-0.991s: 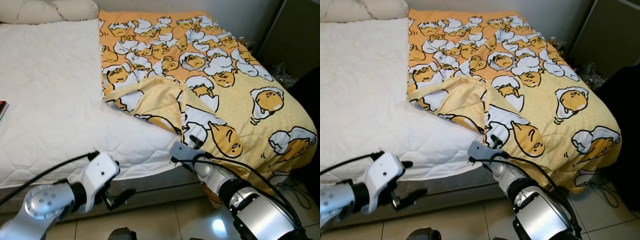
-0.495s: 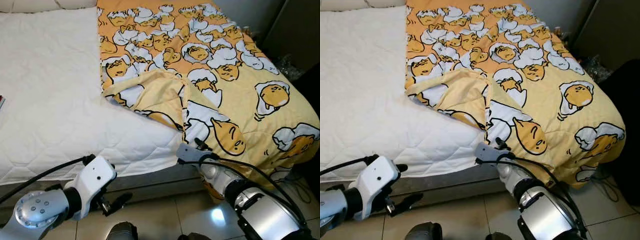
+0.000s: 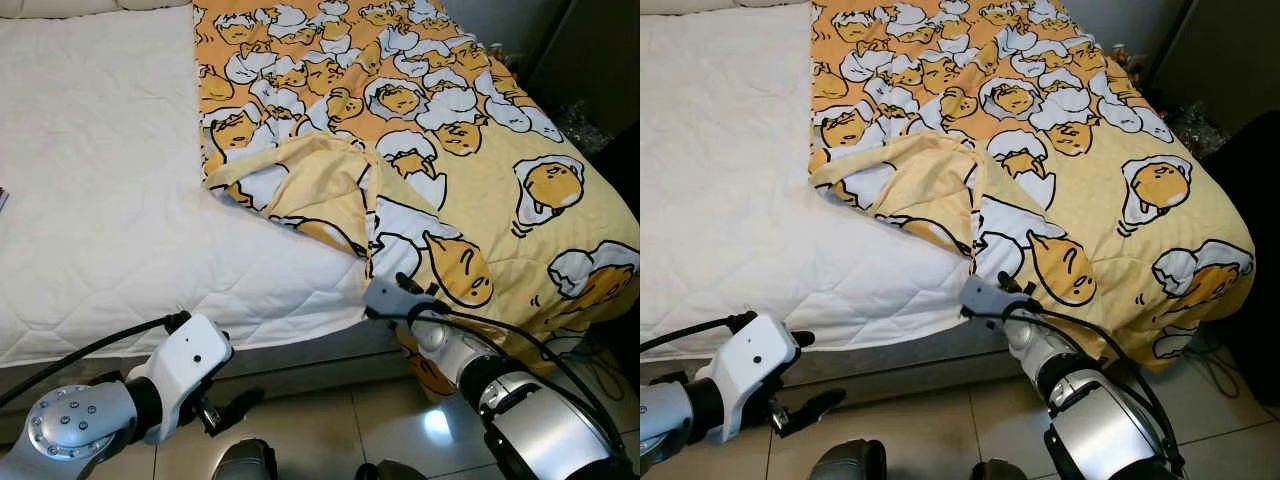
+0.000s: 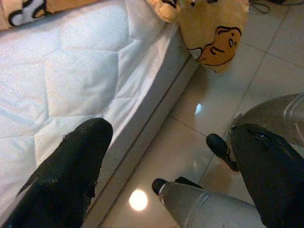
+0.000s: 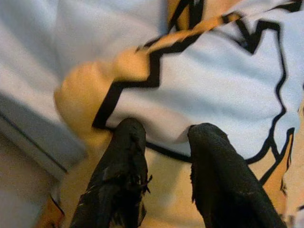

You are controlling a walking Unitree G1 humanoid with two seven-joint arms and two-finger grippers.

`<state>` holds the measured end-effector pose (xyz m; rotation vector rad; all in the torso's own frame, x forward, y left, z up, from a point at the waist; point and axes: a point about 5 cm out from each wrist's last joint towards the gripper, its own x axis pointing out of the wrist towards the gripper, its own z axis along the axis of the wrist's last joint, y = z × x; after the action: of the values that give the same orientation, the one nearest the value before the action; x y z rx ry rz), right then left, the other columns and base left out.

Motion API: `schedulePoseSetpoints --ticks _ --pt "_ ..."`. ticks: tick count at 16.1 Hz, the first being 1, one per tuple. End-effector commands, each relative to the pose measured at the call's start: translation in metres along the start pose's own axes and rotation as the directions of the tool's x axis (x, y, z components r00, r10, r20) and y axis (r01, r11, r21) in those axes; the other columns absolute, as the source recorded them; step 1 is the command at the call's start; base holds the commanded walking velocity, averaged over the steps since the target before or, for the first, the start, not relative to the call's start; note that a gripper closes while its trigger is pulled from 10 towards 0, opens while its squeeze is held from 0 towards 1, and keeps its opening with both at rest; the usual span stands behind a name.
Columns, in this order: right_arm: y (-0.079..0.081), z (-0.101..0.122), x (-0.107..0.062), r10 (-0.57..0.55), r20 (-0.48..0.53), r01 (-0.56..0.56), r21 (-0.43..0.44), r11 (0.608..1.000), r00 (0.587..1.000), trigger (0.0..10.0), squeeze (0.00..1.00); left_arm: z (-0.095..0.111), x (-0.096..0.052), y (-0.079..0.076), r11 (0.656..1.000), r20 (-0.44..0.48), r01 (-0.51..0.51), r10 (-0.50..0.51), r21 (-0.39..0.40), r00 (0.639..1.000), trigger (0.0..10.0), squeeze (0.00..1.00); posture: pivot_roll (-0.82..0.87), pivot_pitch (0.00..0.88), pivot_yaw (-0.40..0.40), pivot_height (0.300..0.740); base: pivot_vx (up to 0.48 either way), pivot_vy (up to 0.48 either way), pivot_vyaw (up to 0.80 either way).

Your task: Clean up the room

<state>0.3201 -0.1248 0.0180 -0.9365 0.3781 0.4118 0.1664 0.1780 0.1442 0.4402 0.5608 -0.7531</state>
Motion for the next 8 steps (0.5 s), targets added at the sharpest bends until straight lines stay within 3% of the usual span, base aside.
schedulePoseSetpoints --ticks 1,2,3,4,6,7,8 --pt "0.0 0.008 0.0 -0.004 0.051 -0.001 0.101 0.995 0.999 0.0 0.0 0.0 0.004 0.0 1.0 0.017 -0.02 0.02 -0.003 1.0 10.0 0.0 0.2 0.082 -0.041 0.74 0.0 0.0 0.0" --pt "-0.001 0.009 0.0 -0.019 0.068 0.008 0.164 0.986 0.998 0.0 0.0 0.0 0.008 0.001 0.999 0.032 -0.036 0.036 -0.015 0.999 10.0 0.0 0.18 0.06 -0.045 0.74 0.0 0.0 0.0" --pt "-0.003 0.009 -0.001 -0.037 0.079 0.017 0.238 0.971 0.996 4.2 0.0 0.001 0.011 0.002 0.997 0.057 -0.067 0.069 -0.034 0.996 10.0 0.0 0.17 0.046 -0.048 0.74 0.0 0.0 0.0" --pt "-0.011 0.008 -0.004 -0.102 0.137 0.035 0.423 0.905 0.985 10.0 0.0 0.004 0.02 0.01 0.973 0.141 -0.193 0.21 -0.126 0.967 10.0 0.0 0.12 0.0 -0.047 0.74 0.0 0.0 0.0" --pt "-0.019 0.003 -0.012 -0.16 0.189 0.032 0.545 0.838 0.969 10.0 0.0 0.004 0.029 0.018 0.938 0.165 -0.276 0.312 -0.208 0.936 10.0 0.0 0.07 0.0 -0.037 0.74 0.0 0.0 0.0" --pt "-0.021 0.001 -0.015 -0.181 0.201 0.034 0.572 0.82 0.963 10.0 0.55 0.005 0.032 0.021 0.926 0.173 -0.297 0.34 -0.231 0.924 10.0 0.0 0.05 0.0 -0.027 0.74 0.0 0.0 0.0" --pt "-0.025 -0.004 -0.021 -0.217 0.203 0.045 0.623 0.781 0.955 10.0 1.0 0.007 0.039 0.024 0.911 0.194 -0.326 0.378 -0.254 0.905 10.0 0.0 0.02 0.0 -0.016 0.74 0.0 0.0 0.0"
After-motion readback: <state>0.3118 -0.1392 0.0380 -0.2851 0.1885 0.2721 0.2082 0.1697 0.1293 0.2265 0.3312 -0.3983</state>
